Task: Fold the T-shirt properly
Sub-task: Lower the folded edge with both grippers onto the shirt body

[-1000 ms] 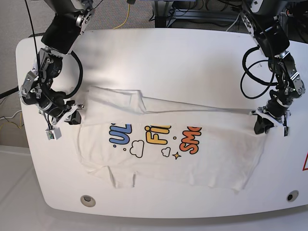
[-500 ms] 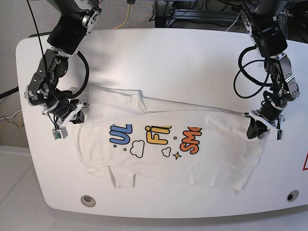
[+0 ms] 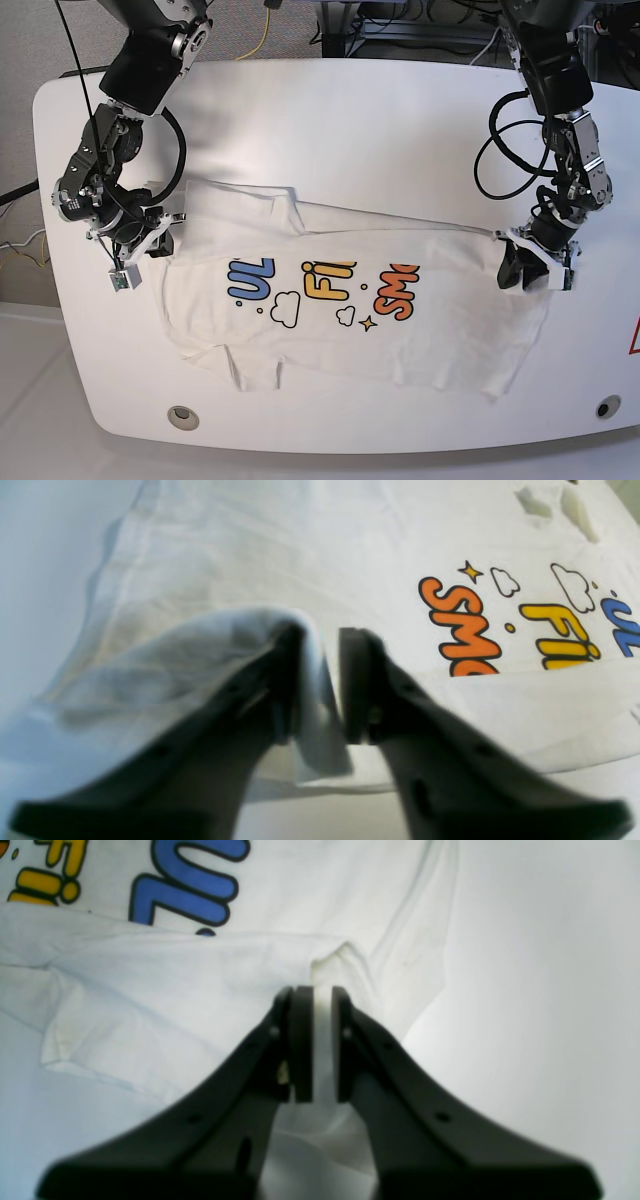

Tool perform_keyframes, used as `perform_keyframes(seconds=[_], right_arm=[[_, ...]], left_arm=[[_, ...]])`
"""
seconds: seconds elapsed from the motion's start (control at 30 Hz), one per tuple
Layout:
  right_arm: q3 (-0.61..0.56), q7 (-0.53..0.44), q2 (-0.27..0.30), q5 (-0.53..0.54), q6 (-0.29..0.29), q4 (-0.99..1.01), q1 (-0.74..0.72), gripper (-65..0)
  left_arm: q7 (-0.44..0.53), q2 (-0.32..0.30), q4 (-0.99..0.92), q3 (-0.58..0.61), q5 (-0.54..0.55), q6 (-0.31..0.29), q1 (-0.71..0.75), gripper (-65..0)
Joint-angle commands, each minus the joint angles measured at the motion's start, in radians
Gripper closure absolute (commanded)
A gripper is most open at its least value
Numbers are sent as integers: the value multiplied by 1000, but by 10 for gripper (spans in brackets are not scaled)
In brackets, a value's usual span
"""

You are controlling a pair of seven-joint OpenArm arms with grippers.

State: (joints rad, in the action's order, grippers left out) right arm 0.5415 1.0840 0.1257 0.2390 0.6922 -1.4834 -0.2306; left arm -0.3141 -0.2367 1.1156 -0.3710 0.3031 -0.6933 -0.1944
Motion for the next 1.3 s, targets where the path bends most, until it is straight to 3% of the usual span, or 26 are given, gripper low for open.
perform_keyframes(seconds=[0.0,0.17,0.57,0.77,0.93,1.27], right_arm=[[-1,-18,12,13,6,-15,-22,-88],[1,-18,12,13,6,-15,-19,-135],[1,-18,10,13,6,-15,-17,-150],[1,-17,10,16,6,-15,-16,-160],[1,-17,10,23,6,-15,-2,-160],[1,-17,10,23,6,-15,4,-160]], left_arm=[[31,-16,16,-3,18,-5,-14,-257],[33,-16,21,-3,20,-5,-4,-359],[88,-17,16,-39,20,-5,-3,-375],[91,-45,16,-38,20,45,-4,-497],[134,-46,16,-36,20,50,-4,-570],[152,-42,13,-38,23,42,2,-567]])
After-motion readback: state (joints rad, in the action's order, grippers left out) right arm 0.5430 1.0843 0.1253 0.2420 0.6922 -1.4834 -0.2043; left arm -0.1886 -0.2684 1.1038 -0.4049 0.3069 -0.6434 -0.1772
